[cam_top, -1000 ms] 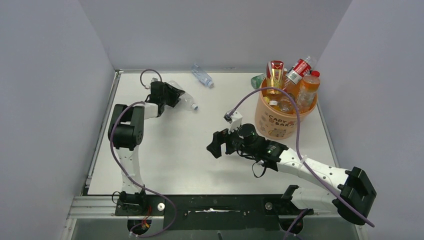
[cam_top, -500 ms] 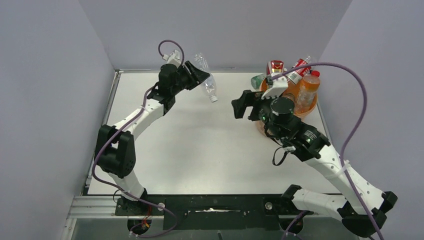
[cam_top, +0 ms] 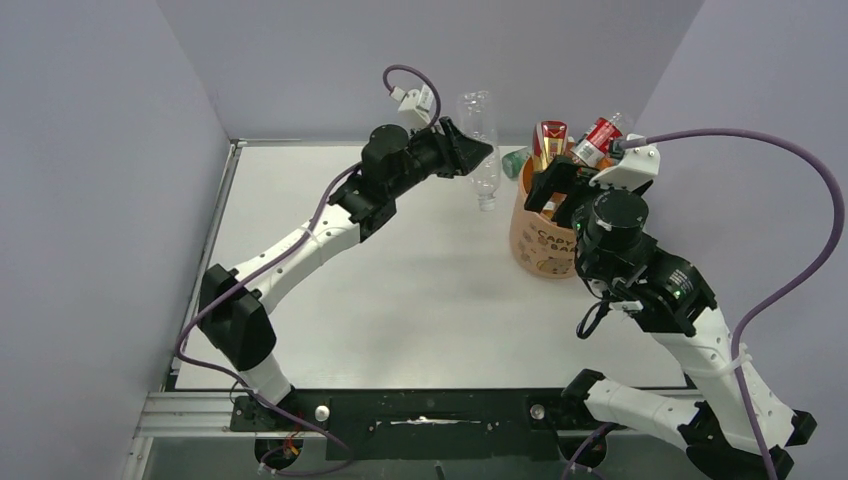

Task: Put the plastic bottles in the bin
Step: Place the plastic bottle in the trash bin.

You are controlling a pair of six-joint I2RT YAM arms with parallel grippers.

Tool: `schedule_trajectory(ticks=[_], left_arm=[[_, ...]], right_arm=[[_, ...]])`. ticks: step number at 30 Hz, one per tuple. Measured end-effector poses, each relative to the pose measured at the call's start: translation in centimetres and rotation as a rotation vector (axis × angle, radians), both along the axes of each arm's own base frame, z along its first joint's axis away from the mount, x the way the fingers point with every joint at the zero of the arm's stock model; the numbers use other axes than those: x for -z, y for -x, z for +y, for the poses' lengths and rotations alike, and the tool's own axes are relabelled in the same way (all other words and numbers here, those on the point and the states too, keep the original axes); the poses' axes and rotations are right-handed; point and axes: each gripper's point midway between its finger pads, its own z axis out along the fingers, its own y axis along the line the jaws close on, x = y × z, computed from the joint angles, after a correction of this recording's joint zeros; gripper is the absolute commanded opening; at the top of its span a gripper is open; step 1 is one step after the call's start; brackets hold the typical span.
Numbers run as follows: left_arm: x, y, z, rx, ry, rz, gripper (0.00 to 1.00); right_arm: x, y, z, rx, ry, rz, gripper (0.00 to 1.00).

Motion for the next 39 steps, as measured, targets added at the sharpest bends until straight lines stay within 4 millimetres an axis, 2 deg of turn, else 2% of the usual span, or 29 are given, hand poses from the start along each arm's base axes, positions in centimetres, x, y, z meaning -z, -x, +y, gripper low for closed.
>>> schedule_trajectory(ticks=[5,9,11,19,22,27,34,36,39], left_arm=[[-4.0,2.2,-3.3,0.053,0.028,-0.129,0.31],[-5.6,2.7,-6.4,0.081,0.056,-0.214,0.31],[-5.4,2.7,-8.0,0.092,0.063,-0.244,0.31],[-1.7,1.7,-12.3,0.096,0.041,-0.332,0.31],[-1.9,1.4,-13.1,0.095,0.051,-0.374,0.32],[-4.4,1.8,-13.3,0.084,0.101,-0.458,0.32],[-7.1,2.7,-13.3,0.055,0.177,-0.590,0.46],[-7.5,2.7,-13.5,0.045,0.213,-0.631,0.46],[-7.0,2.4,-14.5,0.038,0.242,-0.669,0.46]], right_arm=[[-0.7,0.3,-1.0,0.038,0.017,-0.005,0.98],[-1.9,0.7,-1.9,0.057,0.014,-0.027,0.98],[-2.7,1.0,-2.2,0.058,0.000,-0.047,0.98],[-5.1,2.1,-2.8,0.026,-0.023,-0.111,0.98],[-5.9,2.4,-2.6,-0.002,-0.034,-0.132,0.98],[-6.1,2.7,-2.2,-0.043,-0.033,-0.139,0.98],[-6.7,3.2,-1.8,-0.089,-0.037,-0.160,0.98],[-7.0,3.3,-1.8,-0.098,-0.040,-0.170,0.98],[-7.2,3.3,-1.6,-0.111,-0.039,-0.178,0.98]])
